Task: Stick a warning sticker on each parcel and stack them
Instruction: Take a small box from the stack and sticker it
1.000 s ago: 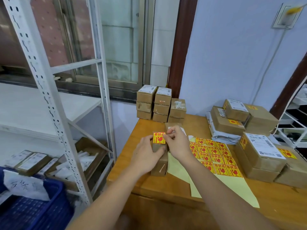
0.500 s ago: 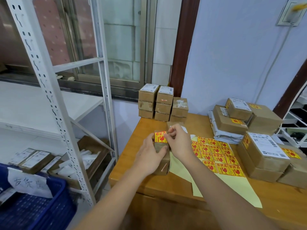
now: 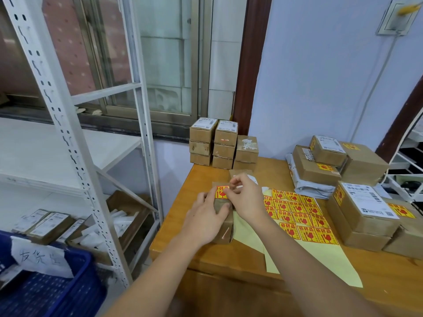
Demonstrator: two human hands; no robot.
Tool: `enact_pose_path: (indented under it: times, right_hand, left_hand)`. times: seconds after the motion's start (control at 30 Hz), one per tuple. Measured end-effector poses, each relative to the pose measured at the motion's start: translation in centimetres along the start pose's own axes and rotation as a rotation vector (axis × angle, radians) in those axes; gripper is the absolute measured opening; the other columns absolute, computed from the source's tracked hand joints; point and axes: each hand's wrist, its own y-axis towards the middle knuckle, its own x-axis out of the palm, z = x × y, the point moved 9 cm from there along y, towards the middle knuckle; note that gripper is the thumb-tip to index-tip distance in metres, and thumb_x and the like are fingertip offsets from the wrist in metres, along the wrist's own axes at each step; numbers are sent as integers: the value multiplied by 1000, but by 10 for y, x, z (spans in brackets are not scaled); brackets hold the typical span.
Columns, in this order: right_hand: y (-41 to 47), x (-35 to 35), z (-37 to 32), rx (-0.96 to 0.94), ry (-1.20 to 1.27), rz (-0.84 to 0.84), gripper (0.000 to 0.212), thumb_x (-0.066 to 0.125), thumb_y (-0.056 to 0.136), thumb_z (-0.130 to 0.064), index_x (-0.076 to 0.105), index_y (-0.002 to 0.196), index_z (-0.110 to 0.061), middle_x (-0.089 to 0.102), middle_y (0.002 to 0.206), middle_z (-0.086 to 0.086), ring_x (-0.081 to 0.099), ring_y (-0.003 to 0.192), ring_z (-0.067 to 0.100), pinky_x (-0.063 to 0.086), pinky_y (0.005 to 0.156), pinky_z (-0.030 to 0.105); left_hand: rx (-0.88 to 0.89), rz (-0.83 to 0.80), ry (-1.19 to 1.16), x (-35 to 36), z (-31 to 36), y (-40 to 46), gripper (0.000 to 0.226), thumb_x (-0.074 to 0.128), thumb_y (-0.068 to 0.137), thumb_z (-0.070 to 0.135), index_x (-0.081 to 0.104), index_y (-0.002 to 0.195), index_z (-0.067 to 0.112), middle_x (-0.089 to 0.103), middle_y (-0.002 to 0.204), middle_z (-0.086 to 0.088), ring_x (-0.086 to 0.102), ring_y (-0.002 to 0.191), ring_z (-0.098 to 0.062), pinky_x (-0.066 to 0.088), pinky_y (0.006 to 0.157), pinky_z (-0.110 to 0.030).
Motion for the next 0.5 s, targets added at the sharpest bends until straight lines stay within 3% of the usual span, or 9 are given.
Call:
enact_pose_path:
  times: [0.1, 0.27, 0.4, 0.5]
  right_hand:
    - [1, 4, 0, -3, -14, -24, 39, 75, 90, -33, 65, 124, -19, 67, 118, -5, 66, 100, 10, 39, 70, 8]
    - [4, 18, 7, 30, 95, -134, 62, 76, 89, -39, 56, 143, -16, 61, 139, 3, 58, 126, 17, 46, 102, 30]
    - [3, 26, 21, 96, 172, -173, 68, 78, 87, -37, 53, 145, -13, 59, 142, 6, 55, 129, 19, 46, 108, 35]
    - [3, 25, 27, 110, 187, -164, 65, 79, 86, -38, 58, 141, -12, 62, 137, 5, 59, 124, 15, 47, 102, 27]
  left_hand:
    - [-3, -6, -16, 1, -1, 0, 68, 32, 101, 64, 11, 161, 39, 35, 146, 6, 49, 125, -19, 46, 105, -45]
    - [29, -15, -16, 1, 0, -5, 66, 33, 100, 64, 16, 159, 39, 38, 139, 6, 52, 118, -19, 48, 101, -45]
    - [37, -37, -52, 4, -1, -9, 72, 29, 93, 72, 14, 158, 44, 37, 138, 9, 55, 113, -20, 50, 98, -45]
    - [18, -35, -43, 4, -3, -9, 70, 31, 96, 69, 13, 158, 43, 35, 141, 8, 56, 113, -23, 50, 96, -45]
